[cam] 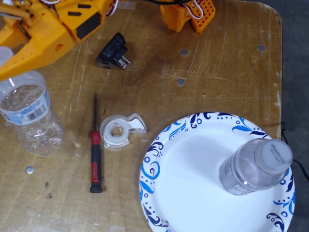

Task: Move the bottles to the plate

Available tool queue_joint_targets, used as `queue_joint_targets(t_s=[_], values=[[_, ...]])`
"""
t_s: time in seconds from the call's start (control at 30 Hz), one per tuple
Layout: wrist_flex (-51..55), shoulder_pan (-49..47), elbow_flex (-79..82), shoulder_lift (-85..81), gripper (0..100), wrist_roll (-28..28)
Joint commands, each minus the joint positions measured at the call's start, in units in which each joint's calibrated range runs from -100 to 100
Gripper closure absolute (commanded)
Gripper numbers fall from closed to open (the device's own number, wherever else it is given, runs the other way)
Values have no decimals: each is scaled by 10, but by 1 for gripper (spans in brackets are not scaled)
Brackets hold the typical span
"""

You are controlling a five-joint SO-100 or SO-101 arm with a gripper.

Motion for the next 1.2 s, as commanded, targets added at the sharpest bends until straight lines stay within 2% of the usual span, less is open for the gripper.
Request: queue_joint_targets(t_s=[0.0,0.53,1.03,1.17], values=[[-1,-29,-15,-47,93,-3],[-1,-210,-12,-88,93,-27],[0,-345,-4,-89,93,-23],[55,-384,-13,-89,93,-22]])
